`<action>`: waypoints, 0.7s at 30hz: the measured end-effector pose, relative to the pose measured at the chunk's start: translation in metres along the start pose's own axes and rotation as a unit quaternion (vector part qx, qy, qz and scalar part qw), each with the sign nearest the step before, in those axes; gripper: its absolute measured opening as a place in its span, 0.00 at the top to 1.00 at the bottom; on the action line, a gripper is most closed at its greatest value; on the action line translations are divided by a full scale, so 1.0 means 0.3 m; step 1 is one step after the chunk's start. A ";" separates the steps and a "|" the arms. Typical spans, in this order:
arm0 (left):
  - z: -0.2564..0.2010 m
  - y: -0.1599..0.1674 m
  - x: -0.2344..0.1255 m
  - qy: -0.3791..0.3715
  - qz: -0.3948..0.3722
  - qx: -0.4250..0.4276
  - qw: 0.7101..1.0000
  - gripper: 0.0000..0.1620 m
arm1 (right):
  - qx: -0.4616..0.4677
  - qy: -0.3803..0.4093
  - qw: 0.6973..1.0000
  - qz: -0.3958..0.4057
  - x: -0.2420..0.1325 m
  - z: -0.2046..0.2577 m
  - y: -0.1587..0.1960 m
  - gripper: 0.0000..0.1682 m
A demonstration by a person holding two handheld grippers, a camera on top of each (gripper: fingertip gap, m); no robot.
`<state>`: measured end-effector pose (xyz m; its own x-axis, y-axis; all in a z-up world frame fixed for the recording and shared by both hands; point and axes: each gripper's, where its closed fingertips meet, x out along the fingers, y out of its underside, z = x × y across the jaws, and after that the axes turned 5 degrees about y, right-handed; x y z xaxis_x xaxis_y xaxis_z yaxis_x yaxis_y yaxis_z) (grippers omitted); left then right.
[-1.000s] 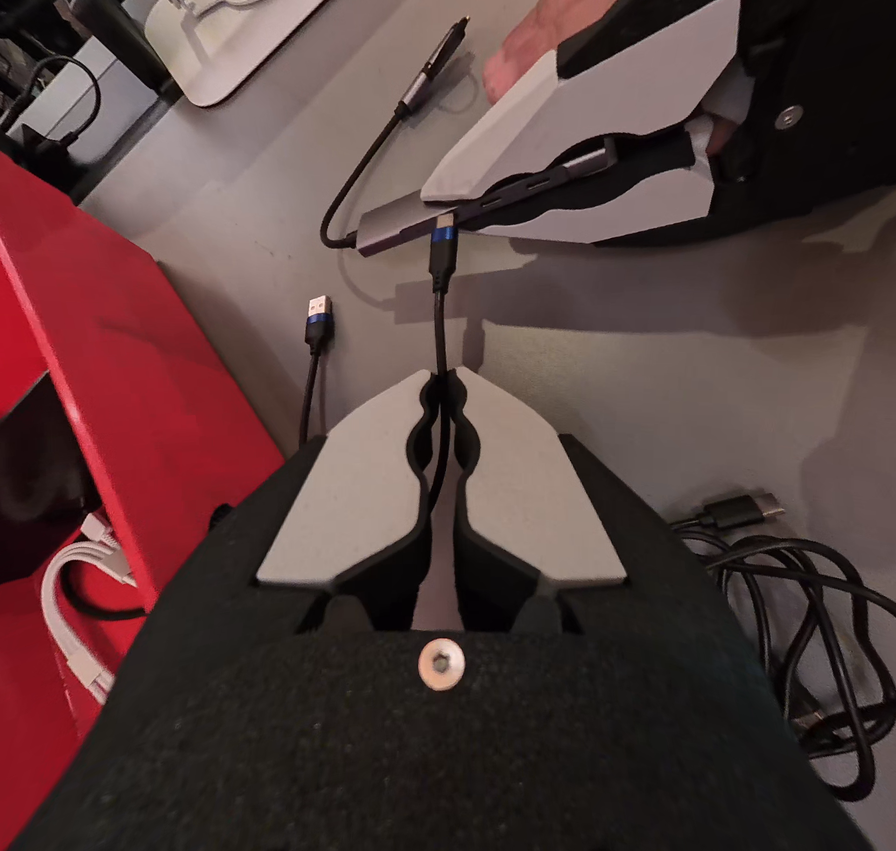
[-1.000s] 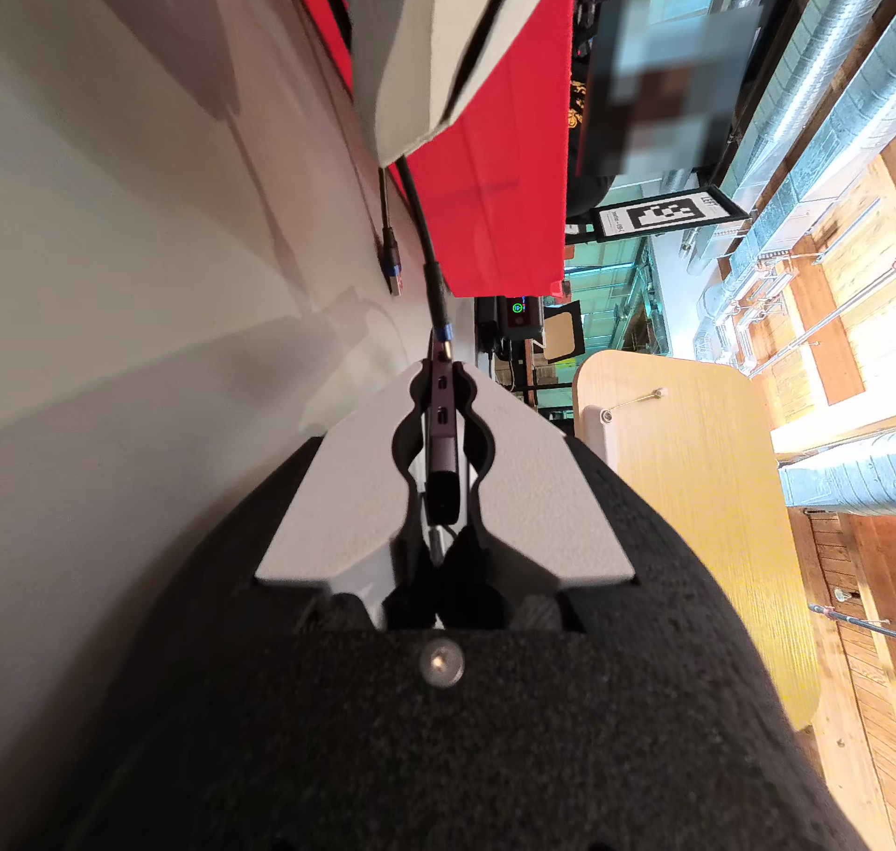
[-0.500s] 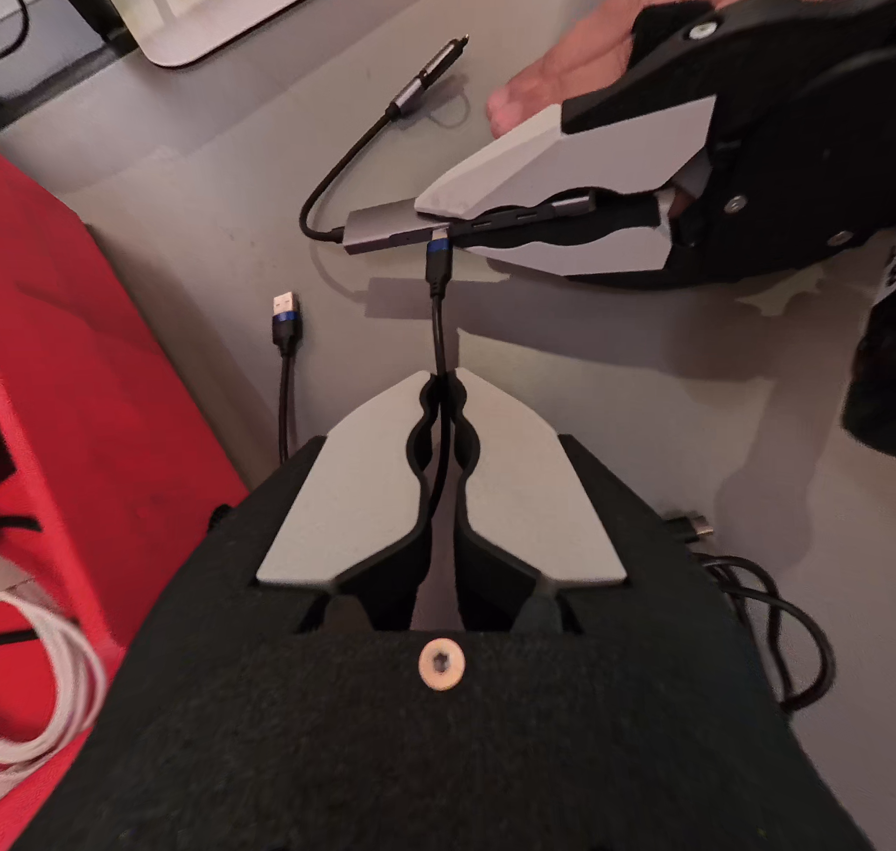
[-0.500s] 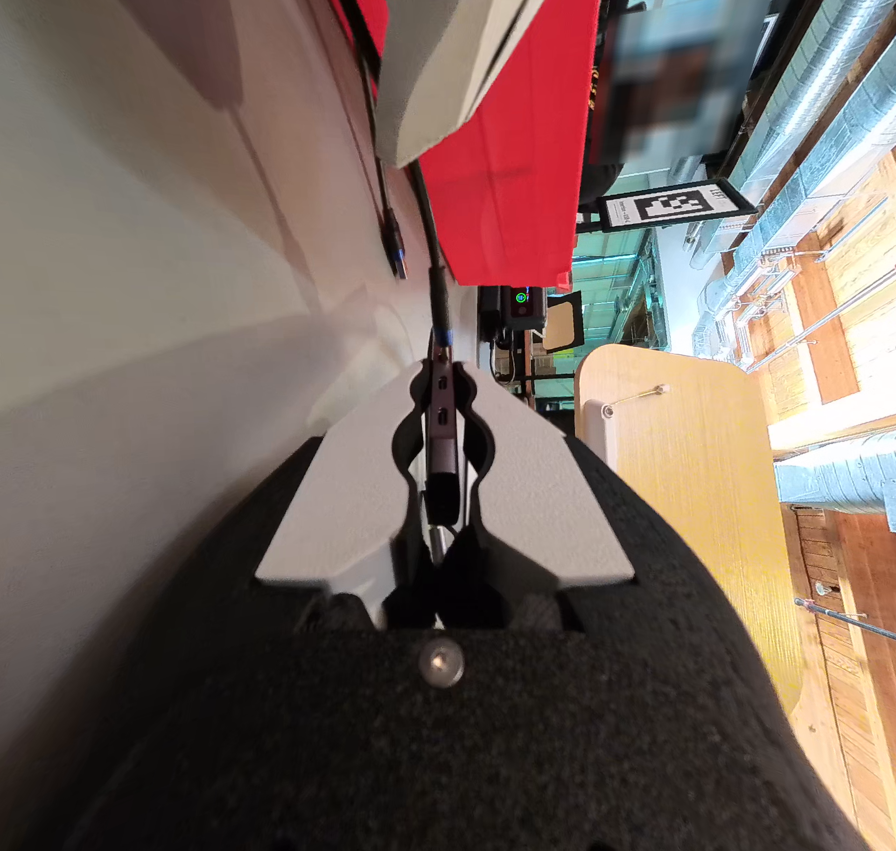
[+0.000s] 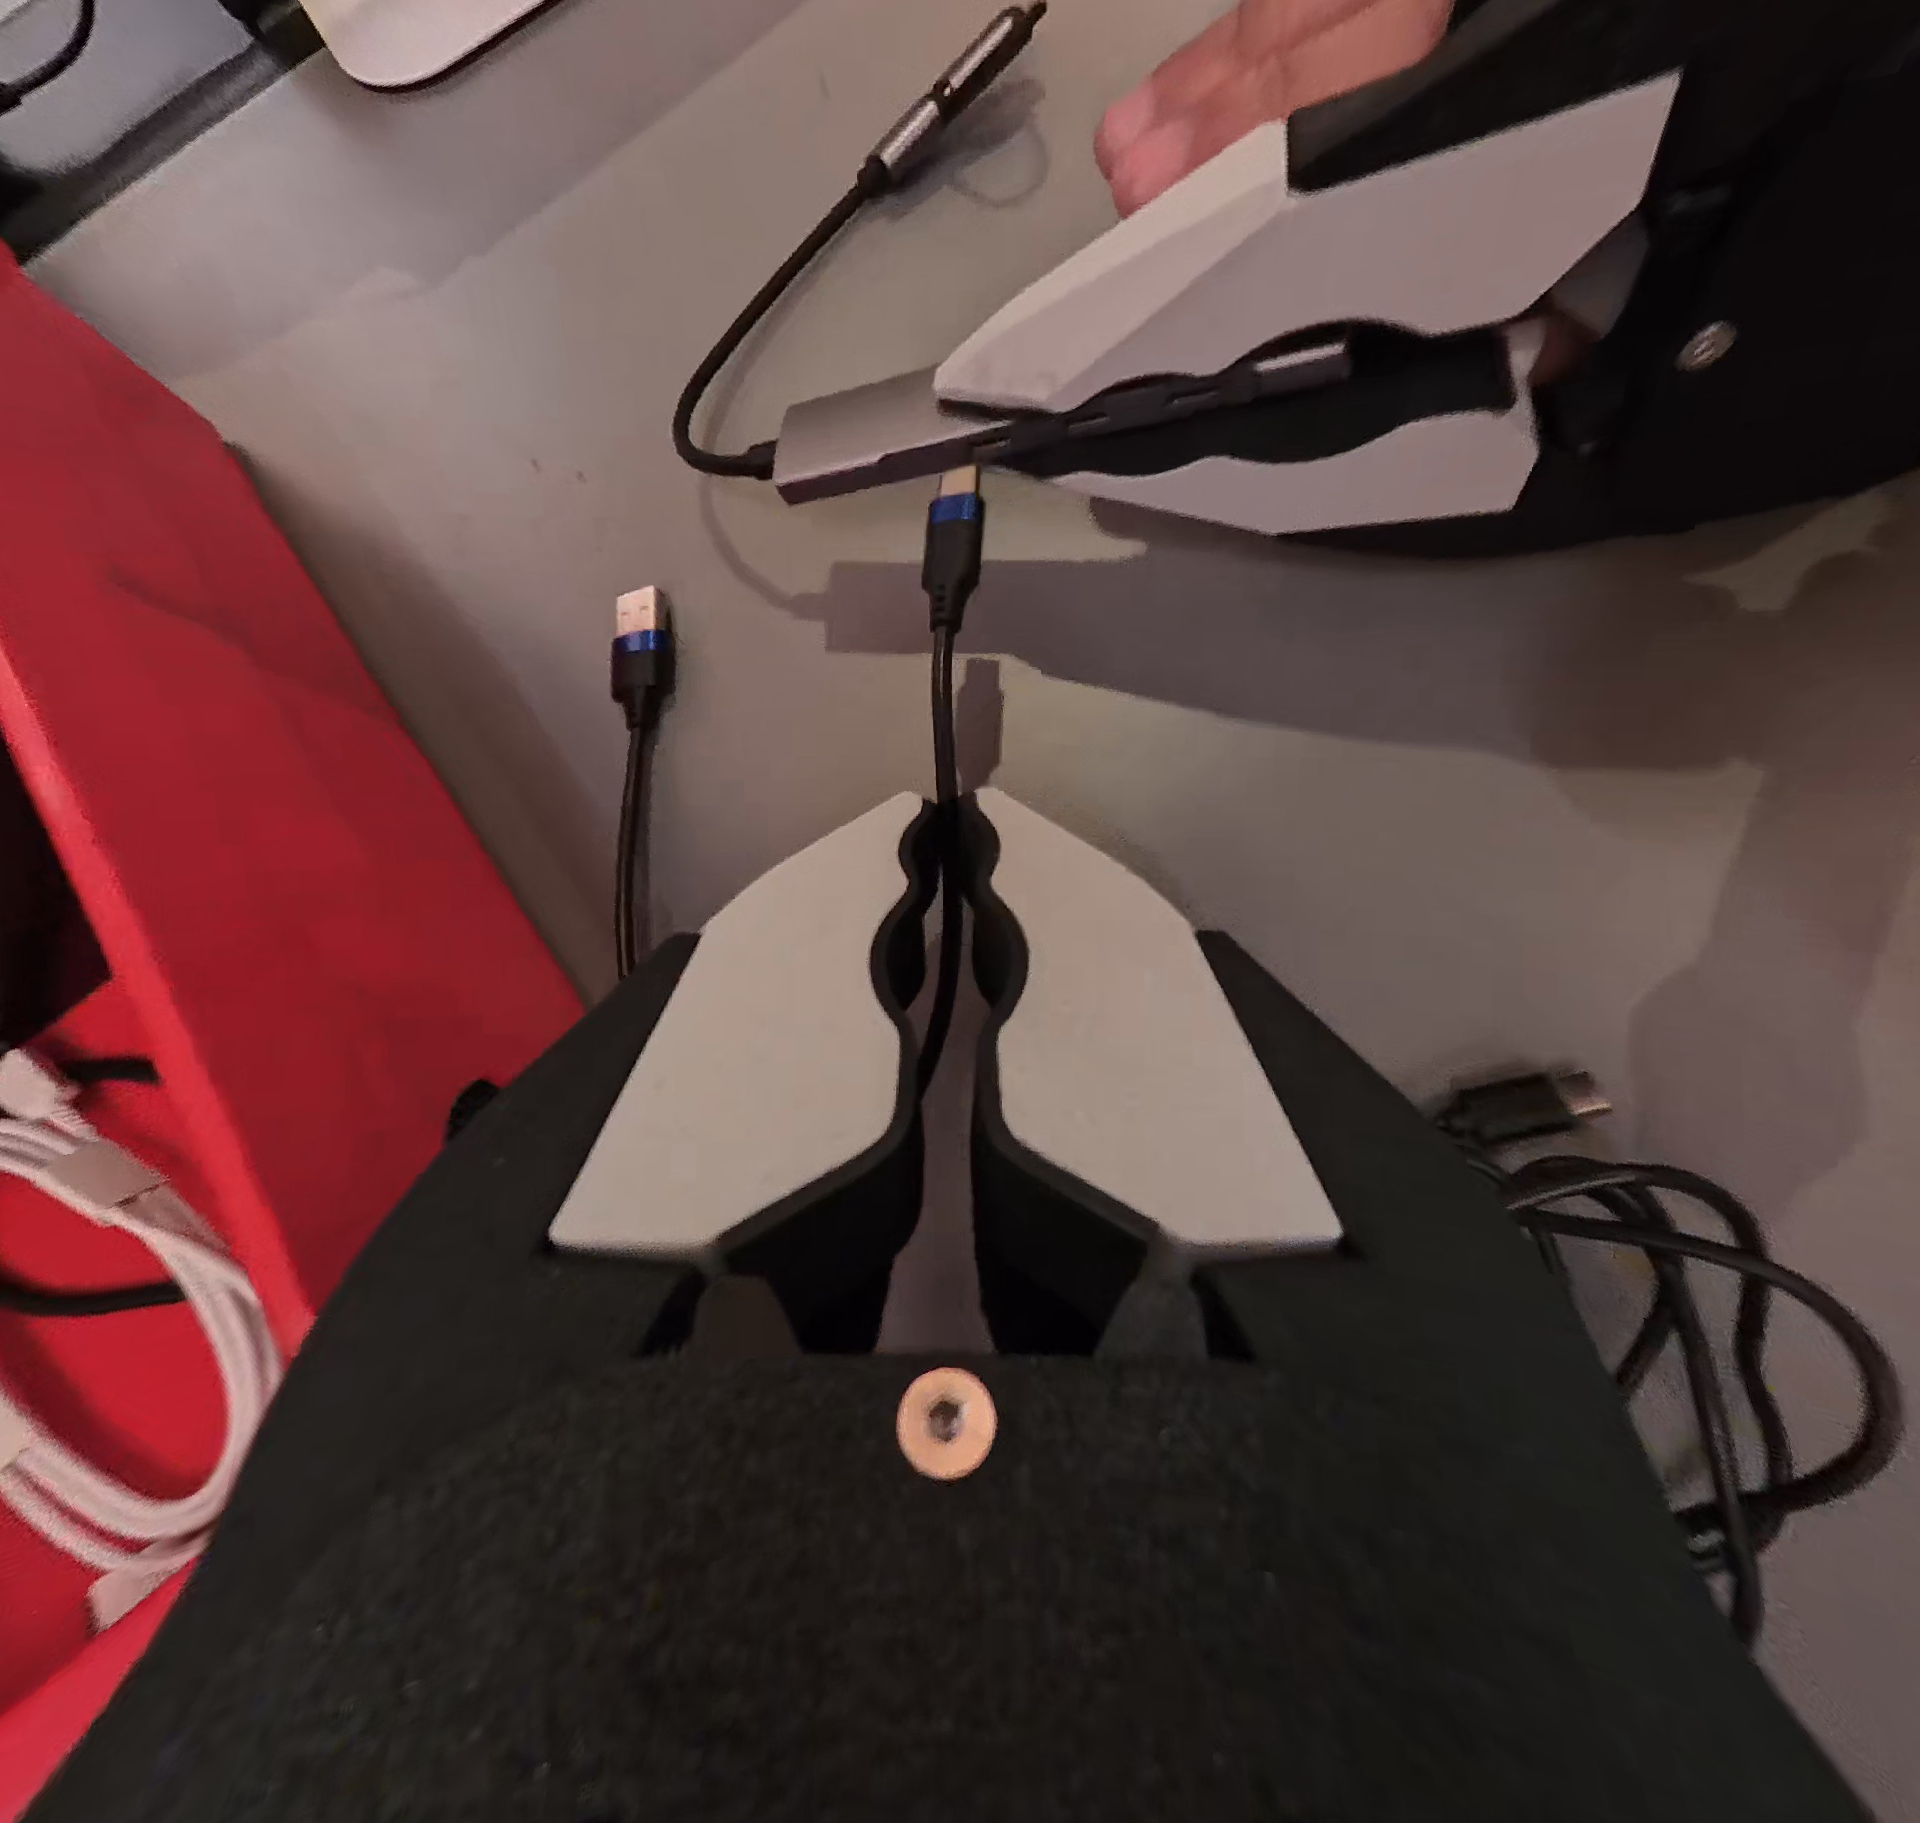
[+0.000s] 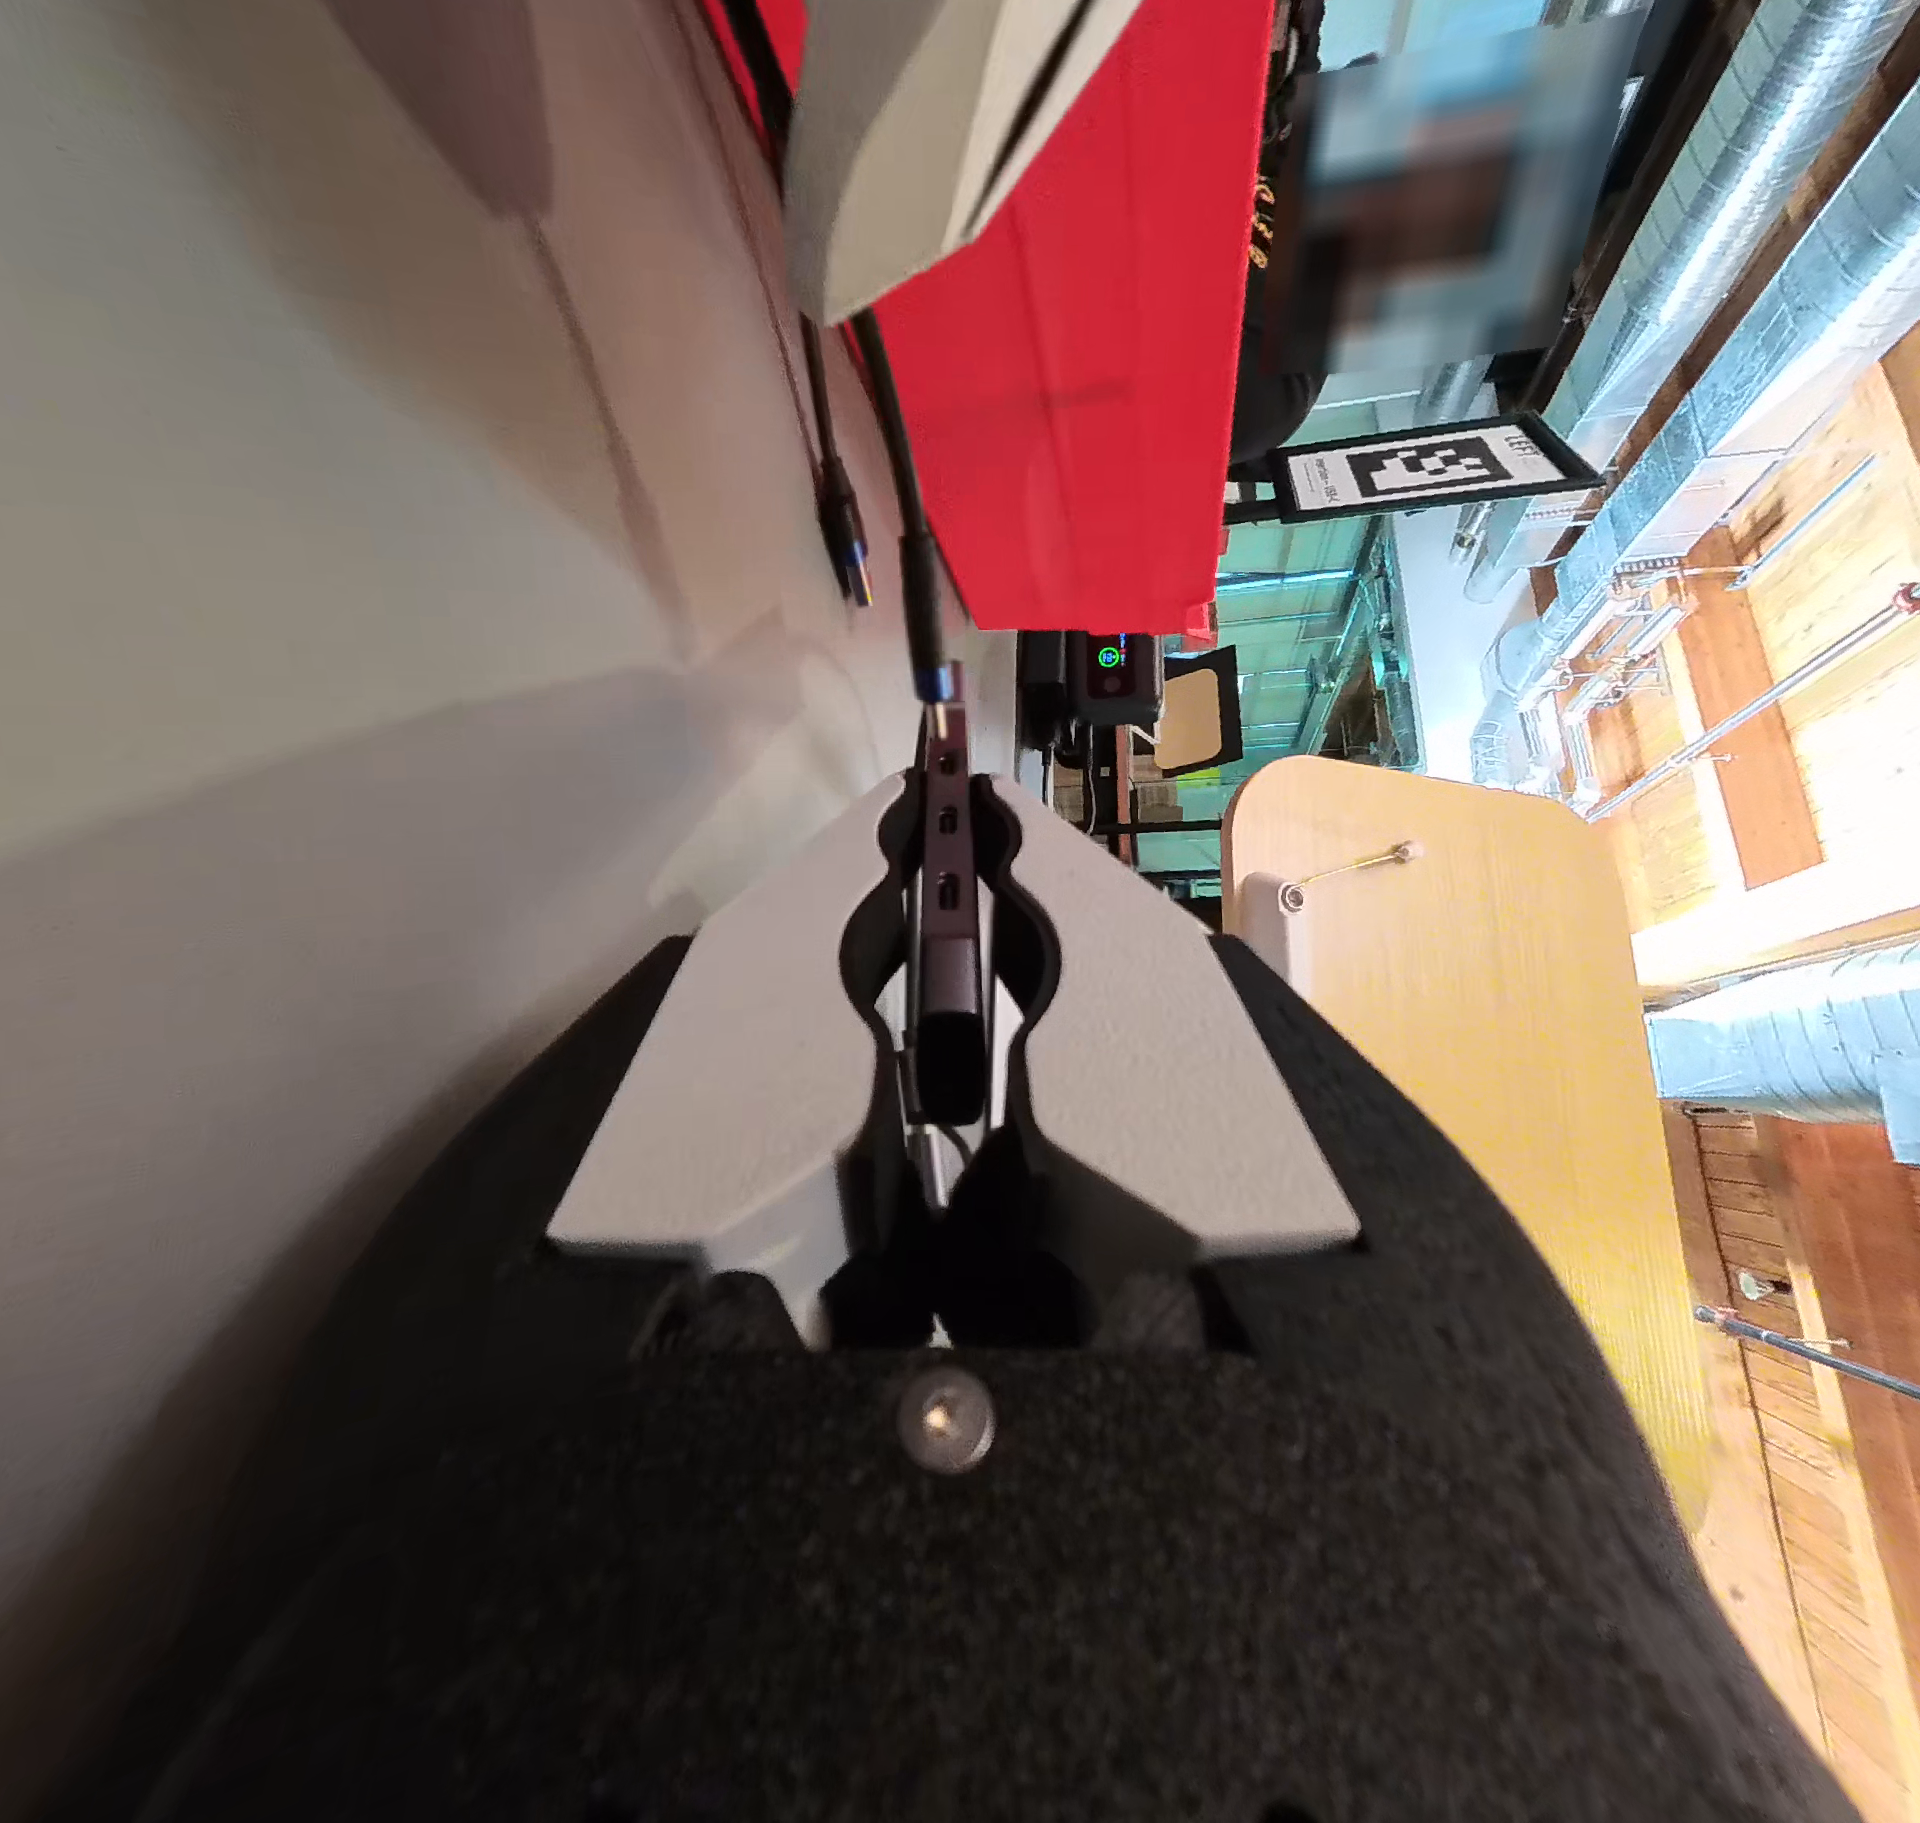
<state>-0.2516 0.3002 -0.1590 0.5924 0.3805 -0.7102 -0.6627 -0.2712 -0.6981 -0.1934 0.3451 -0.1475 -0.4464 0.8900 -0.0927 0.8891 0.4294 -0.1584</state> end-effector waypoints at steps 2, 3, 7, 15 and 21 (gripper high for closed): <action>0.002 0.003 0.003 -0.011 0.006 0.016 1.000 0.98 | 0.000 0.000 1.000 0.000 0.000 0.000 0.003 0.95; 0.000 0.002 0.005 -0.013 0.007 0.022 1.000 0.98 | 0.001 0.000 1.000 0.001 0.001 0.000 0.002 0.95; -0.005 -0.003 0.007 -0.018 0.006 0.032 0.999 0.98 | -0.001 -0.003 1.000 0.001 0.002 0.005 0.002 0.95; -0.011 -0.004 0.011 -0.014 0.006 0.029 0.999 0.98 | -0.003 -0.008 1.000 0.003 0.005 0.013 0.004 0.95; -0.014 -0.010 0.014 -0.016 0.005 0.032 0.999 0.98 | -0.005 -0.009 1.000 0.007 0.006 0.014 0.010 0.95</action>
<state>-0.2451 0.2989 -0.1603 0.5721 0.4063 -0.7125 -0.6969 -0.2173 -0.6835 -0.1921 0.3474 -0.1522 -0.4348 0.8936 -0.1119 0.8965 0.4178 -0.1472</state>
